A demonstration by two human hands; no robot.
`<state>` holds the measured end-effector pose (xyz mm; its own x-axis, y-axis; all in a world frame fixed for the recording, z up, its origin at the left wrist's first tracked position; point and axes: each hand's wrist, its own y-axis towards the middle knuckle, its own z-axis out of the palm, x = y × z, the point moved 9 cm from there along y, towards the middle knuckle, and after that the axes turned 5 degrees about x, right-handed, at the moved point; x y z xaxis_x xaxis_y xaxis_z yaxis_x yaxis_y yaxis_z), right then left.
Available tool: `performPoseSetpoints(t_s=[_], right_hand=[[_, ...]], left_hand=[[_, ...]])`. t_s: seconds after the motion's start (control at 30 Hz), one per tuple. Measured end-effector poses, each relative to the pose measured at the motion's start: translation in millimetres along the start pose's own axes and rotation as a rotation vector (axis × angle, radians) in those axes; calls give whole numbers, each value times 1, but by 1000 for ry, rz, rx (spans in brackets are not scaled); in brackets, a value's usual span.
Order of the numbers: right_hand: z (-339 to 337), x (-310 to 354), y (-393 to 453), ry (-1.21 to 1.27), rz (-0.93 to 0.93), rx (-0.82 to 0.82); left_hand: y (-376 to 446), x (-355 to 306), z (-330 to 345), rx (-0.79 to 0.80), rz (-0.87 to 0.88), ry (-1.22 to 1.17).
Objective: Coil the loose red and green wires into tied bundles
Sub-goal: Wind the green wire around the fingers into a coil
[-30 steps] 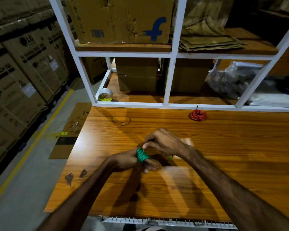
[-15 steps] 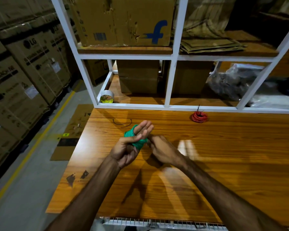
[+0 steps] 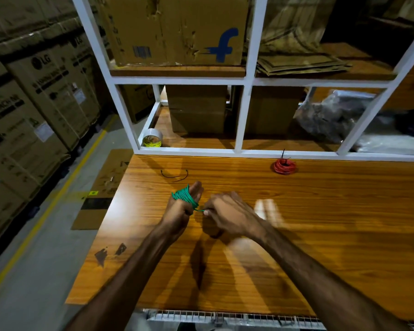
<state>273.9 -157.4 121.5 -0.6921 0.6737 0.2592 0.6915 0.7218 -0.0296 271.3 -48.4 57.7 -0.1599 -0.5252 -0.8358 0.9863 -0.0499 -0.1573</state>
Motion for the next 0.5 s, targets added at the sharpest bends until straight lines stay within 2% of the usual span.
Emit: performPoseSetpoints(t_s=[0.1,0.2,0.33,0.5], right_hand=[[-4,4,1,1,-81,22],[-13,8,3,-4,-144,13],[-23,14,-2,63,-201,-54],[-24,3,-8,329,-167,-148]], left_hand=[[-5,2,-4,-41,-41,240],[-9,8,3,67,-126,520],[-25,18,30,322,-260,433],[-36,28,31,393,-430,184]])
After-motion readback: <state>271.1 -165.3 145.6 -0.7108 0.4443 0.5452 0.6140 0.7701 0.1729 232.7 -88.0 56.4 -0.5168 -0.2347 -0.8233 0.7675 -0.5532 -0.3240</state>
